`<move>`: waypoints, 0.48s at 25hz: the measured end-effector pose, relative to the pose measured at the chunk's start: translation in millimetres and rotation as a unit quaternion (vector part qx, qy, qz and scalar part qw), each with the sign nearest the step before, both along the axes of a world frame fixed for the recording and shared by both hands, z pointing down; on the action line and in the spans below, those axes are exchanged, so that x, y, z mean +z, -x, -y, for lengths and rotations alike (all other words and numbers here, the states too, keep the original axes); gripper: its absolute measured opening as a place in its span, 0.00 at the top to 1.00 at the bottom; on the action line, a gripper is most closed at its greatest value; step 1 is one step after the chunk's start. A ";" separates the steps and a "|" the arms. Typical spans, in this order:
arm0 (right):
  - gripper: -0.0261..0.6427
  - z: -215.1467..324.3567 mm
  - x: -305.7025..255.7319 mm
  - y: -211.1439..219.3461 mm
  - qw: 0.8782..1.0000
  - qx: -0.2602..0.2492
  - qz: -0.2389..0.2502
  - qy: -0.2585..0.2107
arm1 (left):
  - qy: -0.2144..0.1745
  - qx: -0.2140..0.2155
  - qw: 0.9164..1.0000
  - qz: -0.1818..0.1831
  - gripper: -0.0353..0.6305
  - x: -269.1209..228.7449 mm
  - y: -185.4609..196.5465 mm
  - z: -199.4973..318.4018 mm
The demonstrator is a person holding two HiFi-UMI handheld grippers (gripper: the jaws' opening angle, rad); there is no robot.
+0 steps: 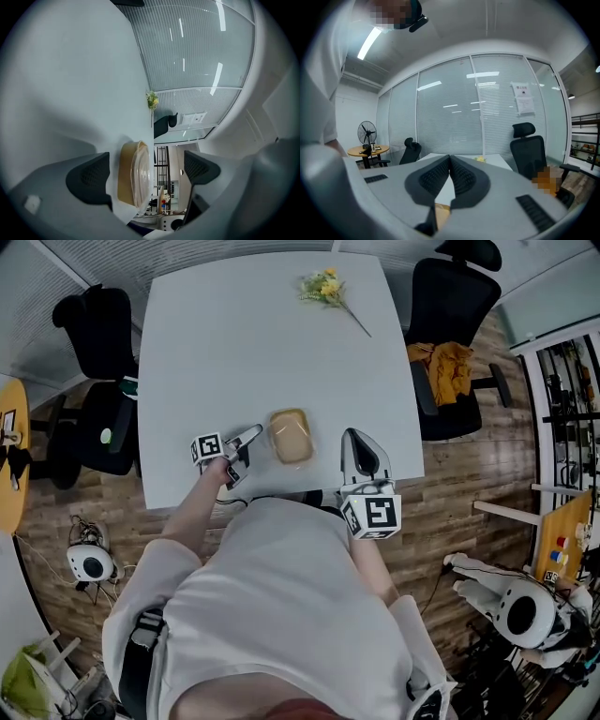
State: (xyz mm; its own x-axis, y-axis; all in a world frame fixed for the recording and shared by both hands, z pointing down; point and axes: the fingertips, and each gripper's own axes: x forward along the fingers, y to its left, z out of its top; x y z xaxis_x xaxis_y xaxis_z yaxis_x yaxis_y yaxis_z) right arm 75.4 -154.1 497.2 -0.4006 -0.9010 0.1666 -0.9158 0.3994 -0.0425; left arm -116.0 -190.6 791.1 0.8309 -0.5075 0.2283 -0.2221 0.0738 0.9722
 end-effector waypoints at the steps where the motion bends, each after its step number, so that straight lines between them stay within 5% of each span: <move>1: 0.95 0.3 0.0 -1.4 1.000 0.002 0.000 0.000 | 0.000 0.003 1.000 0.000 0.20 1.1 -1.5 -0.4; 12: 0.95 0.3 5.4 -15.2 1.000 0.019 -0.003 0.010 | 0.009 0.020 1.000 0.021 0.44 21.6 -9.1 1.5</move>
